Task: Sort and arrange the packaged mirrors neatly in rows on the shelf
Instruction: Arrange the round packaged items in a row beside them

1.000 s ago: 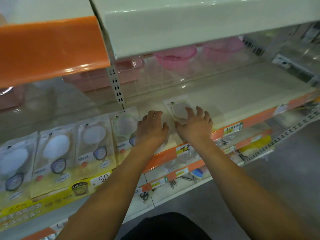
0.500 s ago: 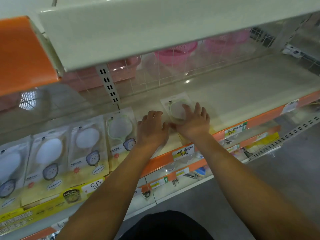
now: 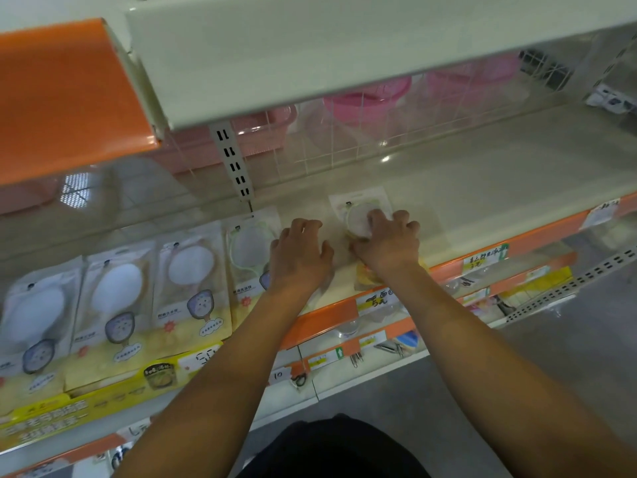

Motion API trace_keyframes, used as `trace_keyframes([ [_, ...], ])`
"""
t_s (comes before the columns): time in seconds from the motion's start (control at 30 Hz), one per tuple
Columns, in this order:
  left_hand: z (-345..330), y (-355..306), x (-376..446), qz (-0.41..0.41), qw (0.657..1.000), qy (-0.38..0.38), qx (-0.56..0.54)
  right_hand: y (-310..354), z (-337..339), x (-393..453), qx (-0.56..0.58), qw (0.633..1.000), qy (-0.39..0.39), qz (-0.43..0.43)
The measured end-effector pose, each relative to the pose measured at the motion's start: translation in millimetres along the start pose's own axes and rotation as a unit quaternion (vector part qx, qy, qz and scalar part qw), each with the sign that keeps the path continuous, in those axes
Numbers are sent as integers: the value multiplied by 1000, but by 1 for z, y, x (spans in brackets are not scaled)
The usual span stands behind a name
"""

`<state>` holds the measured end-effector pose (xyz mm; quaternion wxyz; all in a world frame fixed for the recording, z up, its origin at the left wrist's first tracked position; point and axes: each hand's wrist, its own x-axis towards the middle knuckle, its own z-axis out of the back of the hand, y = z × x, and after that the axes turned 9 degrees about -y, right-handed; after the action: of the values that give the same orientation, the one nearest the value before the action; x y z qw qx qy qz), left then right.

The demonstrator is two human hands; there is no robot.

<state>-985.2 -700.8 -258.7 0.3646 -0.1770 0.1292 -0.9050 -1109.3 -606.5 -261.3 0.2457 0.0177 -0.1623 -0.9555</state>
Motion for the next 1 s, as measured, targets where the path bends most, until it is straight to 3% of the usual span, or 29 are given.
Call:
trace_keyframes([
  [0.3,34,47,-20,51,998,-33,8,59,-2,-42,103,994,-20,23],
  [0.6,79,130,-52,125,990,-55,43,146,-26,-91,111,990,-27,83],
  [1.0,89,165,-67,135,989,-53,16,164,-61,-113,-59,992,-1,110],
])
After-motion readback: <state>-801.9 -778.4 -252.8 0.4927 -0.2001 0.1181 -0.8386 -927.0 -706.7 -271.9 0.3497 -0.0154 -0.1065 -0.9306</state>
